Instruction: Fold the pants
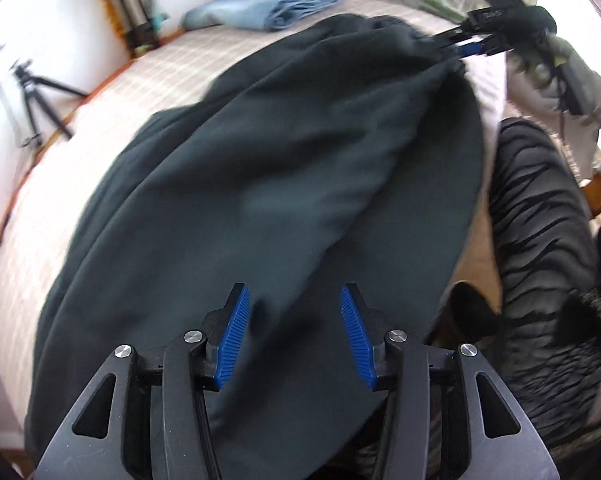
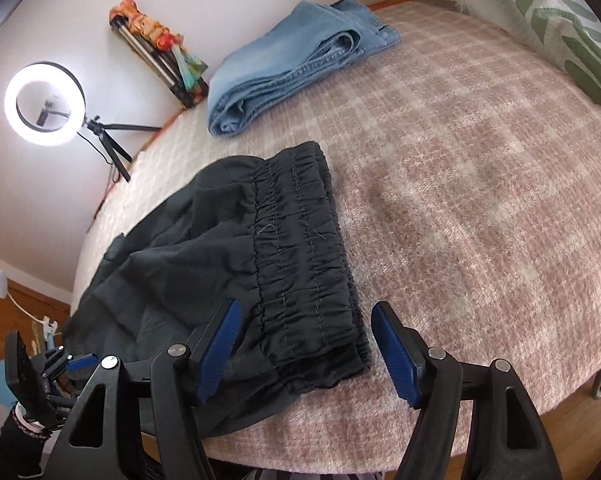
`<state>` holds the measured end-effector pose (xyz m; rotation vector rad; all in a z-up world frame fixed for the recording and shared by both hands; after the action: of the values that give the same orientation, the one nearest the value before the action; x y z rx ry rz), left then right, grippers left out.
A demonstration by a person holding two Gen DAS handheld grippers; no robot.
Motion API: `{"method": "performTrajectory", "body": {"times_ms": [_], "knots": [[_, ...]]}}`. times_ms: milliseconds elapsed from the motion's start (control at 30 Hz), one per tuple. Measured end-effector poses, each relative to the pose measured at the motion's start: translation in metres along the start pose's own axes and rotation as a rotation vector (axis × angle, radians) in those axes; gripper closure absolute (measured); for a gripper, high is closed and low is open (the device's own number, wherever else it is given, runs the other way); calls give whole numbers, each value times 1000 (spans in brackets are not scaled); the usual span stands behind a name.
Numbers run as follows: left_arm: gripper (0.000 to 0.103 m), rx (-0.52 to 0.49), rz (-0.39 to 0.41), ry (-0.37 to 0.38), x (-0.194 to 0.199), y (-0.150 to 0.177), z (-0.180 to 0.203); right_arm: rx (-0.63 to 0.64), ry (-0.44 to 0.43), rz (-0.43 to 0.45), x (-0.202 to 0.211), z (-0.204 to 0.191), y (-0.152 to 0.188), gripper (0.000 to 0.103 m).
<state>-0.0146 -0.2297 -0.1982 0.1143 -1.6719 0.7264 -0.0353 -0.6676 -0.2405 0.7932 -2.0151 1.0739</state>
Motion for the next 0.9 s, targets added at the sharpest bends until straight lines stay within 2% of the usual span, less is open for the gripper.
{"method": "performTrajectory", "body": {"times_ms": [100, 167, 200, 233, 267, 300, 367, 467, 600, 700, 800, 900], "knots": [[57, 21, 7, -39, -3, 7, -10, 13, 9, -15, -3, -4, 0, 32], [57, 35, 14, -16, -7, 9, -13, 15, 14, -24, -6, -6, -2, 32], [69, 32, 24, -11, -10, 8, -14, 19, 23, -30, -9, -8, -2, 32], [89, 23, 32, -4, -10, 8, -14, 22, 34, -31, -10, -9, -3, 33], [96, 20, 38, 6, -10, 7, -15, 25, 47, -31, -11, -10, -3, 34], [97, 28, 45, 6, -9, 6, -17, 29, 58, -32, -11, -11, -3, 35], [99, 55, 76, 18, 0, 5, -23, 52, 92, -30, -9, -13, -2, 47], [101, 79, 119, 30, 20, 8, -25, 81, 116, -20, -4, -16, -1, 56], [101, 54, 142, 32, 43, 20, -15, 154, 129, -1, 17, -27, -5, 59], [101, 34, 147, 32, 53, 27, -7, 183, 102, 10, 36, -34, -7, 59], [102, 50, 135, 89, 53, 34, 1, 226, 118, -9, 38, -38, -3, 59], [102, 58, 106, 136, 43, 42, 11, 231, 147, -64, 26, -28, 7, 59]]}}
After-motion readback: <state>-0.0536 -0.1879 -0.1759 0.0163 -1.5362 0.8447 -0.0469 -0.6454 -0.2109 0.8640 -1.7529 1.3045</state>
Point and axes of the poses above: each gripper's, at about its wrist camera, not at the fingertips, and x roughly against the way its jaws point, z to its right, y to its underside, the point moved 1 cm from there along -x, roughly the way its jaws point, and after that the axes turned 3 degrees about y, right-handed, at the moved point
